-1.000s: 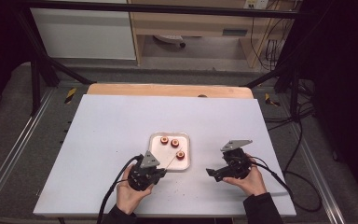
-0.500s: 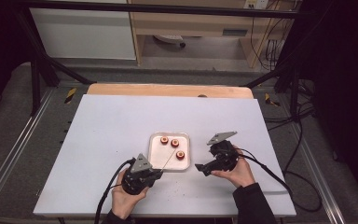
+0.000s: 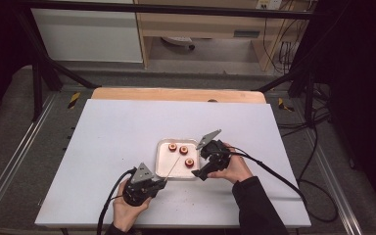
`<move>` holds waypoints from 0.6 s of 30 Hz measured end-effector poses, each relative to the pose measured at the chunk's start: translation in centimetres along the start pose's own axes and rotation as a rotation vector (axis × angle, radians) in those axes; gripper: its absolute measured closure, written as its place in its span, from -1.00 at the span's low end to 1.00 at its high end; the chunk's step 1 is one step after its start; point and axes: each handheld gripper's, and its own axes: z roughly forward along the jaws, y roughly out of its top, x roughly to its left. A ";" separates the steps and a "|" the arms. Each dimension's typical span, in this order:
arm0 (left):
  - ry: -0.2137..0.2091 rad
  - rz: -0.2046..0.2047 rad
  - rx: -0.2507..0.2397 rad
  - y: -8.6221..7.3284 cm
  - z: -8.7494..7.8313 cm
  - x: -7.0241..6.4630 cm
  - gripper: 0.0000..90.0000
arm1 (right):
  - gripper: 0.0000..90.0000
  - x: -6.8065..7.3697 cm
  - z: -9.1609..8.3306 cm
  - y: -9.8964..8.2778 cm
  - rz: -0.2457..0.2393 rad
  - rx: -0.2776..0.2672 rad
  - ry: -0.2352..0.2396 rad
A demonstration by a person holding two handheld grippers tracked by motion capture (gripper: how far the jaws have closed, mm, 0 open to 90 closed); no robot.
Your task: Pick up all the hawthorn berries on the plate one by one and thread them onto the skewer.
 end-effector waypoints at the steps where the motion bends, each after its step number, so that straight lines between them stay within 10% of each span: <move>1: -0.001 -0.002 -0.001 -0.1 0.0 0.0 0.96 | -0.82 0.0 0.2 0.3 -0.013 0.006 0.000; 18: -0.003 0.005 0.007 -0.3 -0.1 0.3 0.96 | -0.22 -0.9 3.2 3.0 -0.220 0.148 0.108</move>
